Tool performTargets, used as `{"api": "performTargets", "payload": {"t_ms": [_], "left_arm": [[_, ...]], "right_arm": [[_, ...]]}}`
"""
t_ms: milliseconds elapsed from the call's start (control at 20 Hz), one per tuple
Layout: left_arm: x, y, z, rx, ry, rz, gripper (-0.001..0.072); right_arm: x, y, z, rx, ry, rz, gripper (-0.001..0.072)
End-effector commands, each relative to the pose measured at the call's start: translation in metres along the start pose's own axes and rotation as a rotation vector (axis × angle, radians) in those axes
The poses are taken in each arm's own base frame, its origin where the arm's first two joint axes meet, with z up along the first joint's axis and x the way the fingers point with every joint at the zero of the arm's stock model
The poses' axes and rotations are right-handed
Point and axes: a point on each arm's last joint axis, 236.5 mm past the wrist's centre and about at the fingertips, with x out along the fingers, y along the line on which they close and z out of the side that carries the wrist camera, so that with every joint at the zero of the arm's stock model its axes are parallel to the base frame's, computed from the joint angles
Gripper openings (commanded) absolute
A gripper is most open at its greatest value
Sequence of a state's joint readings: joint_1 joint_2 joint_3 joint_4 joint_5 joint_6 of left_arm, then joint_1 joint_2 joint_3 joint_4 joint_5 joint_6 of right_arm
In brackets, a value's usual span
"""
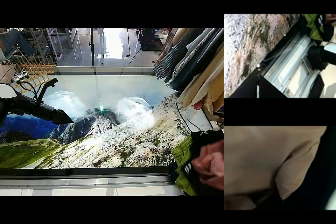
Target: Fold the clothes and pants, and hang the long-sleeved shirts on hangers.
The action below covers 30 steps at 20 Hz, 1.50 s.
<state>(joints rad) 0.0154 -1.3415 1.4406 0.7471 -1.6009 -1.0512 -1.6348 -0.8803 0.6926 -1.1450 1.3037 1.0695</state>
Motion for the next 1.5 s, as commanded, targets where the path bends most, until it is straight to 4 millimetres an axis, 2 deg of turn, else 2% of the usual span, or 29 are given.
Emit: {"api": "performTargets", "payload": {"t_ms": [0, 100, 150, 250, 400, 500, 550, 600, 650, 700, 750, 850, 900, 950, 1000, 1050, 1100, 1150, 1200, 1300, 1400, 1450], "left_arm": [[-0.001, 0.0, 0.001, 0.003, -0.005, 0.002, 0.0011], [-0.001, 0.0, 0.001, 0.003, -0.005, 0.002, 0.0011], [-0.001, 0.0, 0.001, 0.002, -0.004, 0.002, 0.0011], [-0.001, 0.0, 0.001, -0.001, -0.004, 0.002, 0.0011], [-0.001, 0.0, 0.001, 0.0, -0.004, 0.002, 0.0011], [-0.001, 0.001, 0.001, 0.0, -0.004, 0.003, 0.0011], [-0.001, 0.002, 0.0, -0.001, -0.002, 0.007, 0.0011], [-0.001, 0.007, -0.003, -0.007, 0.01, 0.029, 0.0011], [-0.002, 0.018, -0.008, -0.043, 0.031, 0.078, 0.0011], [-0.006, 0.041, -0.017, -0.098, 0.062, 0.178, 0.0011], [-0.016, 0.07, -0.028, -0.153, 0.094, 0.317, 0.0011], [-0.065, 0.137, -0.044, -0.237, 0.1, 0.694, 0.0011], [-0.092, 0.156, -0.04, -0.252, 0.048, 0.838, 0.0011], [-0.115, 0.164, -0.027, -0.253, -0.041, 0.929, 0.0011], [-0.132, 0.165, -0.007, -0.242, -0.165, 0.968, 0.0011], [-0.143, 0.162, 0.01, -0.225, -0.256, 0.983, 0.0012], [-0.151, 0.157, 0.019, -0.218, -0.316, 0.991, 0.0012], [-0.153, 0.154, 0.02, -0.223, -0.329, 0.991, 0.0011], [-0.155, 0.152, 0.021, -0.22, -0.335, 0.992, 0.0012], [-0.154, 0.153, 0.02, -0.221, -0.332, 0.991, 0.0012], [-0.154, 0.153, 0.02, -0.221, -0.333, 0.991, 0.0011], [-0.154, 0.153, 0.02, -0.221, -0.332, 0.991, 0.0011]], "right_arm": [[0.019, -0.068, -0.005, 0.045, -0.073, -0.187, 0.0055], [0.012, -0.064, 0.011, -0.007, -0.094, -0.196, 0.0652], [0.005, -0.057, 0.018, -0.036, -0.097, -0.189, 0.071], [-0.019, -0.03, 0.034, -0.102, -0.083, -0.155, 0.0711], [-0.072, 0.029, 0.062, -0.188, -0.093, -0.102, 0.0714], [-0.097, 0.096, 0.081, -0.263, -0.158, 0.018, 0.0711], [-0.099, 0.14, 0.08, -0.328, -0.169, 0.127, 0.0709], [-0.095, 0.181, 0.069, -0.397, -0.145, 0.23, 0.0706], [-0.084, 0.218, 0.047, -0.473, -0.086, 0.316, 0.0704], [-0.071, 0.246, 0.019, -0.555, -0.015, 0.371, 0.0703], [-0.054, 0.271, -0.015, -0.636, 0.068, 0.41, 0.0703], [-0.022, 0.312, -0.084, -0.793, 0.169, 0.478, 0.0694], [-0.008, 0.328, -0.113, -0.863, 0.177, 0.505, 0.0645], [0.006, 0.346, -0.138, -0.931, 0.143, 0.53, 0.0612], [0.016, 0.363, -0.153, -0.982, 0.079, 0.558, 0.0576], [0.02, 0.382, -0.164, -1.03, -0.005, 0.588, 0.0502], [0.02, 0.4, -0.166, -1.07, -0.095, 0.612, 0.0436], [0.014, 0.419, -0.162, -1.095, -0.2, 0.642, 0.0267], [0.003, 0.436, -0.155, -1.088, -0.295, 0.68, 0.0001], [-0.017, 0.46, -0.136, -1.027, -0.447, 0.74, 0.0014], [-0.037, 0.474, -0.114, -0.958, -0.574, 0.78, 0.0103], [-0.045, 0.479, -0.104, -0.931, -0.632, 0.792, 0.0102]]}}
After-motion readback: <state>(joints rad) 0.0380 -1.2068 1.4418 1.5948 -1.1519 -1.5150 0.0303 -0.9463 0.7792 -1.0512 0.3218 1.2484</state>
